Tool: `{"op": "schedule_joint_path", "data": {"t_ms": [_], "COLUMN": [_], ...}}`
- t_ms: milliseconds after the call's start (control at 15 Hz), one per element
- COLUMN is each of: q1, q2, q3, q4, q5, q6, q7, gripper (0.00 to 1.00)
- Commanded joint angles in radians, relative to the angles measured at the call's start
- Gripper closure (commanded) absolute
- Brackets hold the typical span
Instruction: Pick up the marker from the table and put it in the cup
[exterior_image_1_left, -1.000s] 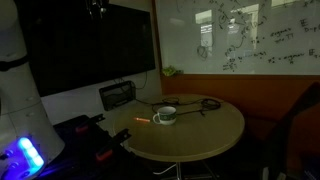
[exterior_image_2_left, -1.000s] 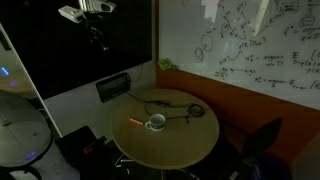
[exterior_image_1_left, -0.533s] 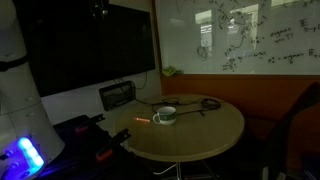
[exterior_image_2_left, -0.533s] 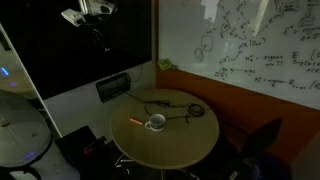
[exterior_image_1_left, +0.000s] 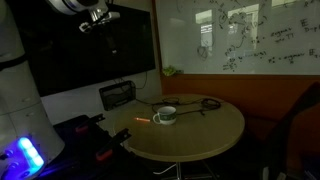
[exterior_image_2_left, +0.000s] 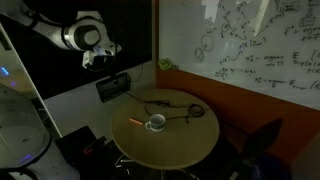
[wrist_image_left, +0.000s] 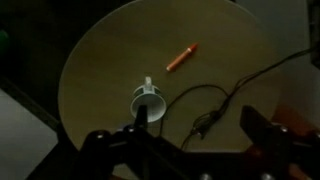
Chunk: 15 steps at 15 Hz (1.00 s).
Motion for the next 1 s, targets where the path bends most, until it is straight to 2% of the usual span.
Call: {"op": "schedule_joint_path", "data": {"t_ms": [0, 67, 133, 267, 467, 533, 933], "q1": [-0.104, -0.128, -0.196, -0.246, -0.263, -0.247, -0.246], "q2": [0.155, 0.2, 0.241, 0.322, 0.429, 0.373, 0.394], "q3": [0.072, 0.08, 0.132, 0.156, 0.16, 0.14, 0.138], "q4": [0.003, 0.014, 0.03, 0.07, 0.15, 0.088, 0.101], "q5": [-0.182, -0.261, -0.324, -0.477, -0.644, -0.583, -0.598], "q6": [0.135, 0.144, 0.145, 0.107, 0.014, 0.09, 0.084], "q7": [0.299, 0.403, 0.497, 0.706, 0.981, 0.852, 0.867], "gripper": [0.0, 0.0, 0.0, 0.0, 0.0, 0.0, 0.0]}}
